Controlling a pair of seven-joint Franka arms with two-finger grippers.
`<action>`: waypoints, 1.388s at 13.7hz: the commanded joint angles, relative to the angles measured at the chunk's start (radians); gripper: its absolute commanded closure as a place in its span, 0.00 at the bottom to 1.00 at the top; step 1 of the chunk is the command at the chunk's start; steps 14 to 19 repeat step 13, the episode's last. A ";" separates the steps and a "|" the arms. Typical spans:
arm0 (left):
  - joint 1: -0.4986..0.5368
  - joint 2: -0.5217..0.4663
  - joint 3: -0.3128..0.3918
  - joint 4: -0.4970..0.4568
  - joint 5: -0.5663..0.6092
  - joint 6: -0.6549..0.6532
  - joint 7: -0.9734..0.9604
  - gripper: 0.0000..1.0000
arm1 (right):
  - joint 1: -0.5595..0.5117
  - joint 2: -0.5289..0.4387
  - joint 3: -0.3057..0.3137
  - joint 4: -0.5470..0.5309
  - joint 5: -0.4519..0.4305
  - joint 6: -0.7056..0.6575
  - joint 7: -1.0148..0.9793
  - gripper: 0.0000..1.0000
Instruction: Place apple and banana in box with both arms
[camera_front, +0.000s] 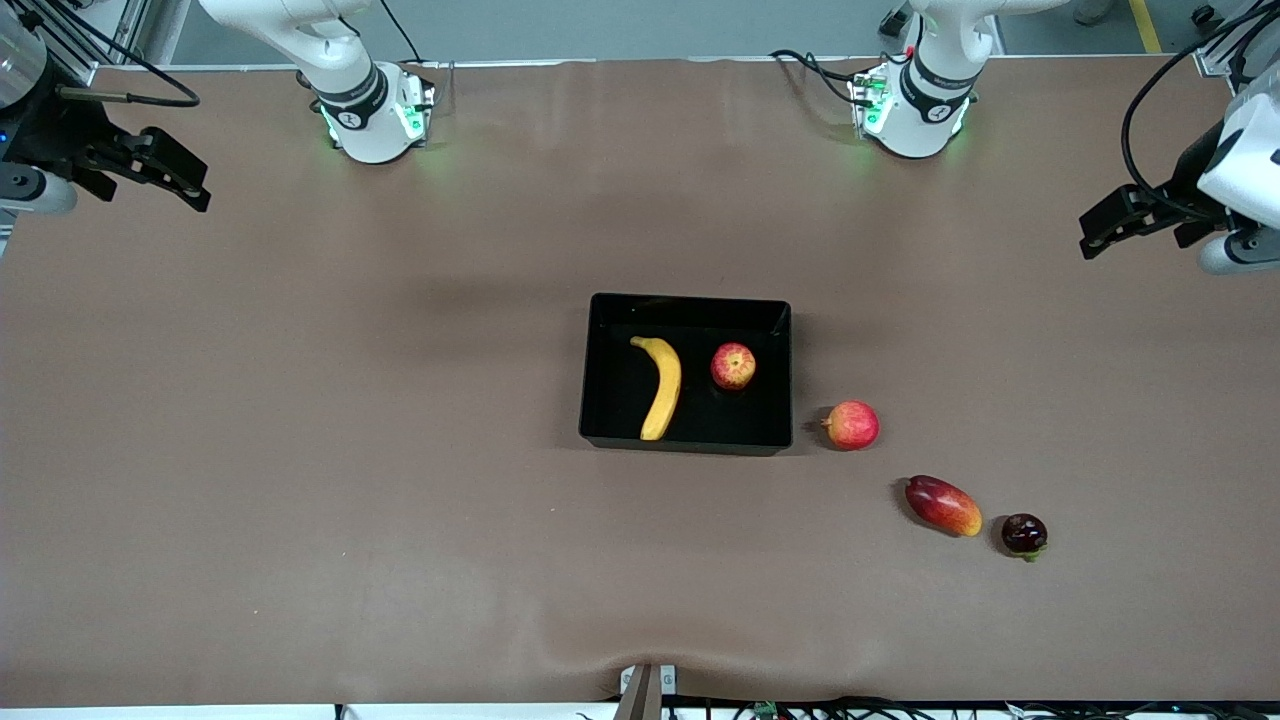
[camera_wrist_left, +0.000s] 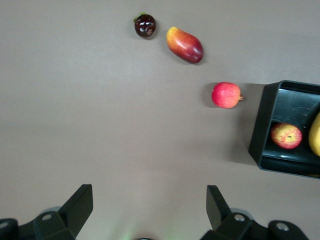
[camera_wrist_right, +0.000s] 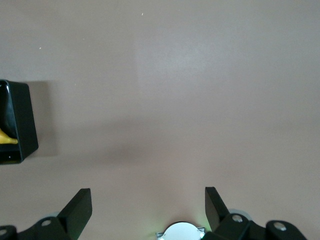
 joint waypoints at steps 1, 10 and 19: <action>-0.005 -0.037 -0.001 -0.025 -0.028 -0.007 0.012 0.00 | -0.036 -0.014 -0.006 -0.014 0.020 0.007 -0.077 0.00; -0.003 -0.042 0.009 0.006 -0.018 -0.035 0.069 0.00 | -0.169 -0.013 -0.001 -0.013 0.094 0.005 -0.137 0.00; -0.003 -0.043 0.009 0.006 -0.014 -0.036 0.069 0.00 | -0.166 -0.013 0.000 -0.013 0.094 0.004 -0.139 0.00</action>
